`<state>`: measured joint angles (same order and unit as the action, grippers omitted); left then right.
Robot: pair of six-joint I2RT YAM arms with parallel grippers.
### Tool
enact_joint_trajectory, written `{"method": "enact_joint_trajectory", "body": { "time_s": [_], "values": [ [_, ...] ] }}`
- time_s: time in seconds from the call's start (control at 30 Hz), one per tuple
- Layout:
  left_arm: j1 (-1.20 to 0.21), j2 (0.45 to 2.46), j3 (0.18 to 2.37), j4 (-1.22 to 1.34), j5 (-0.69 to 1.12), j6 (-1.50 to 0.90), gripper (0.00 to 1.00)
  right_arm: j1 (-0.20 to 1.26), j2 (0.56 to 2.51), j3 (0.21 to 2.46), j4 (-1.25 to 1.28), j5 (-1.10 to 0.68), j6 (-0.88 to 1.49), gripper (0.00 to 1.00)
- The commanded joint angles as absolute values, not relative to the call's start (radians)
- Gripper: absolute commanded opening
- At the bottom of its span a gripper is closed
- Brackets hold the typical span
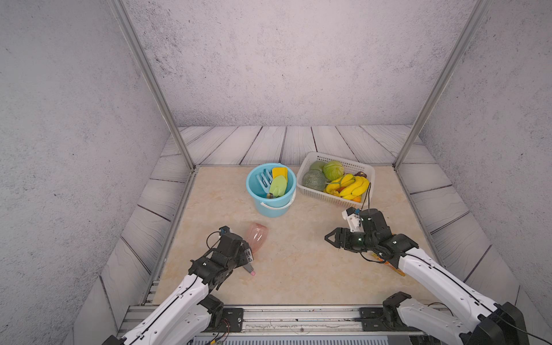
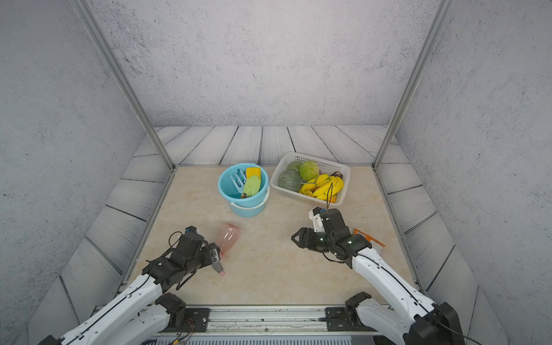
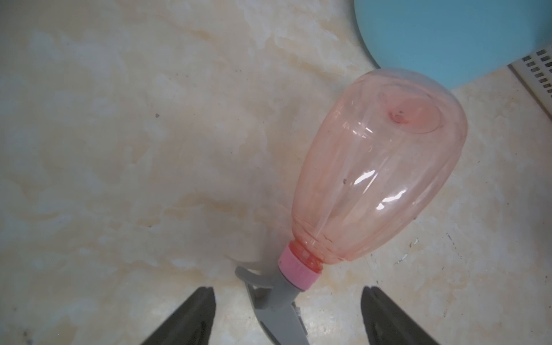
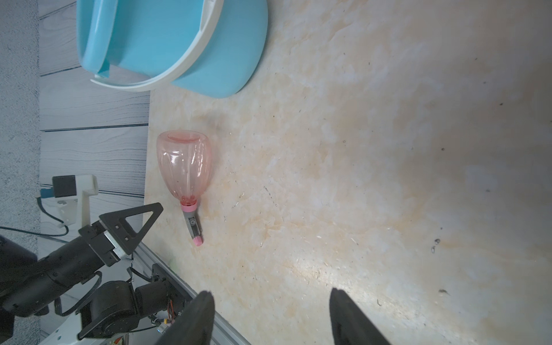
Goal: Organize the gardening tools
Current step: Pick up the gardening tool from the center of the board.
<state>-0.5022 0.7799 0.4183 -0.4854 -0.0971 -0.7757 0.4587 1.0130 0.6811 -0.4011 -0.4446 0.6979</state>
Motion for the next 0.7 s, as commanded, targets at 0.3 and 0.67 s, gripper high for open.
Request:
{"method": "enact_joint_trajectory", "body": {
  "time_s": [0.3,0.67],
  "values": [
    [-0.509,0.941,0.389,-0.314,-0.042,-0.733,0.84,0.456,1.059,0.68,-0.37,-0.495,0.681,0.66],
    [-0.527,1.085,0.428,-0.295,-0.077,-0.678,0.83,0.457,1.091,0.678,-0.353,-0.511,0.681,0.65]
  ]
}}
